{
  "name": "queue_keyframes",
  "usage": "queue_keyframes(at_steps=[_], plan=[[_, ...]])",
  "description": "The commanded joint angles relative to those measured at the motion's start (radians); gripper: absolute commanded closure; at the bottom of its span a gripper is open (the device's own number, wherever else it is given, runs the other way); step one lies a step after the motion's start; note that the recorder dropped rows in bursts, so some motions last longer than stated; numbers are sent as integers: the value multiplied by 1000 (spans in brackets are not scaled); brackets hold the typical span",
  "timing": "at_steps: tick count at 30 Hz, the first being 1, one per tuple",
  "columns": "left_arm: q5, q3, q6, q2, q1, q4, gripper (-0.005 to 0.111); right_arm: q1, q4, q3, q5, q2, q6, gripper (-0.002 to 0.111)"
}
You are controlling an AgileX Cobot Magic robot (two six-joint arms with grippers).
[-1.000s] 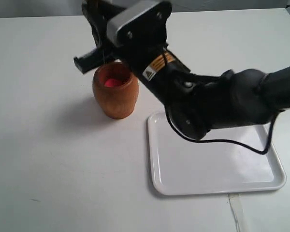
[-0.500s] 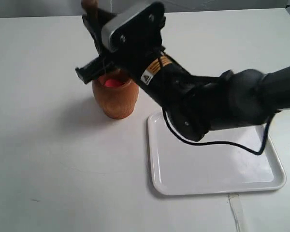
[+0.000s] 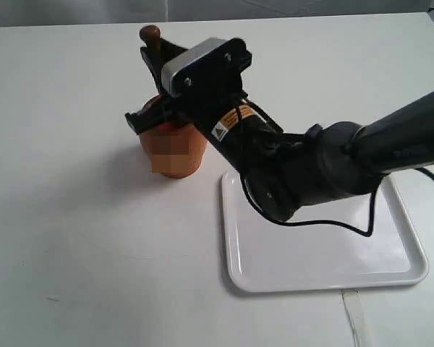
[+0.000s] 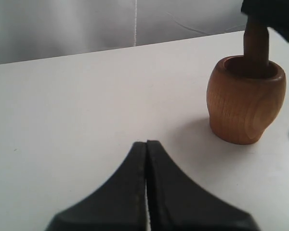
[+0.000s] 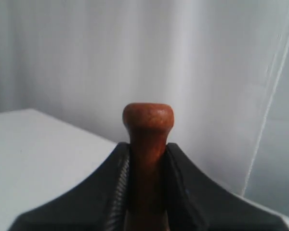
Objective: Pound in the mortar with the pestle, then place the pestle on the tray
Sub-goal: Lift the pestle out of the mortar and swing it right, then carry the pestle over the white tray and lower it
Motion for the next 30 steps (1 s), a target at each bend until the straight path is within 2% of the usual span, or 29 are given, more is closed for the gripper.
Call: queue_keyframes(at_steps=[1, 5, 8, 12, 15, 19, 23, 26, 28, 29, 30], plan=[[-3, 1, -8, -1, -8, -7, 107, 0, -7, 3, 30, -188, -88, 108], [-3, 1, -8, -1, -8, -7, 107, 0, 3, 3, 329, -387, -268, 108], [-3, 1, -8, -1, -8, -7, 107, 0, 93, 3, 564, -514, -410, 108], [-3, 1, -8, -1, -8, -7, 107, 0, 363, 3, 862, -636, -712, 108], [-3, 1, -8, -1, -8, -7, 107, 0, 602, 4, 984, -672, -937, 108], [-3, 1, -8, -1, -8, -7, 107, 0, 814, 16, 998, -663, -1062, 108], [-3, 1, -8, -1, -8, -7, 107, 0, 842, 78, 958, -650, -1075, 108], [-3, 1, -8, -1, -8, -7, 107, 0, 866, 151, 856, -646, -1120, 108], [-3, 1, -8, -1, -8, -7, 107, 0, 1043, 206, 701, -646, -1264, 108], [-3, 1, -8, -1, -8, -7, 107, 0, 1221, 225, 615, -646, -1398, 108], [-3, 1, -8, -1, -8, -7, 107, 0, 1307, 230, 580, -646, -1474, 108]])
